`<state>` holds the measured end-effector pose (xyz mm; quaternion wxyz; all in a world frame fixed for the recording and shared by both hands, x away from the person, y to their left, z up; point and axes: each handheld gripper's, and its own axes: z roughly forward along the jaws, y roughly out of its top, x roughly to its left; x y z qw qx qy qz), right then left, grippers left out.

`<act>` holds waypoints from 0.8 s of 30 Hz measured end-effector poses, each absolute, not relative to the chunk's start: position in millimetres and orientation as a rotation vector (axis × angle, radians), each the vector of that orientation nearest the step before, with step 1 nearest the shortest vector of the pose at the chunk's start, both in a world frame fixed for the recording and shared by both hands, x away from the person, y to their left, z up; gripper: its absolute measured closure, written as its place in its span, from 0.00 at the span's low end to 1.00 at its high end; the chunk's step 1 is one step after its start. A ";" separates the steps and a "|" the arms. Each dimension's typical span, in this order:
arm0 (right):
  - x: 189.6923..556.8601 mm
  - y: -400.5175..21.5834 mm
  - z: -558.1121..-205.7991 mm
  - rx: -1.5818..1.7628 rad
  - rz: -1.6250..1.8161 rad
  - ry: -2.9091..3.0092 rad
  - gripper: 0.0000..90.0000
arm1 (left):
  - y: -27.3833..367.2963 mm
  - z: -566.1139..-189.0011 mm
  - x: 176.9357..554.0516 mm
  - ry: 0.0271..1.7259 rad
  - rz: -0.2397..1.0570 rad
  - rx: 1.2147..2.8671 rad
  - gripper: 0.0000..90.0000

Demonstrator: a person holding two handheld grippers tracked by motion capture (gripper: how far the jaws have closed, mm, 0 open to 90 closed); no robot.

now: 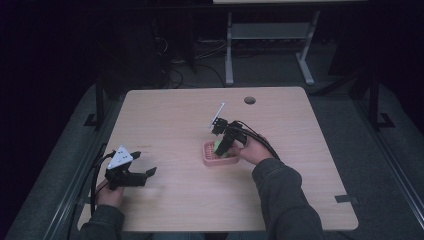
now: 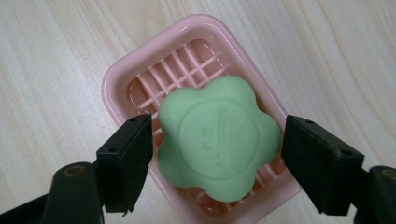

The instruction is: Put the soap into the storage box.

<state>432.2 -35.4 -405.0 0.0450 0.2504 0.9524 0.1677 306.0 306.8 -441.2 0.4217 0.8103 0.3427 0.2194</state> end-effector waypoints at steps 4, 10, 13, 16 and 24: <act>431.8 -36.8 -403.8 0.761 0.514 2.909 0.28 | 306.7 -441.2 306.0 0.860 0.553 2.027 0.16; 431.0 -40.1 -401.2 0.767 0.526 2.904 0.28 | 306.0 -441.9 306.0 0.860 0.546 2.034 0.16; 430.4 -43.2 -399.3 0.778 0.545 2.900 0.28 | 305.9 -442.0 305.5 0.861 0.546 2.036 0.16; 428.9 -45.9 -399.0 0.779 0.545 2.900 0.28 | 305.8 -442.4 305.2 0.853 0.547 2.041 0.16; 424.9 -57.0 -396.1 0.813 0.620 2.885 0.28 | 307.3 -442.4 303.5 0.856 0.549 2.040 0.16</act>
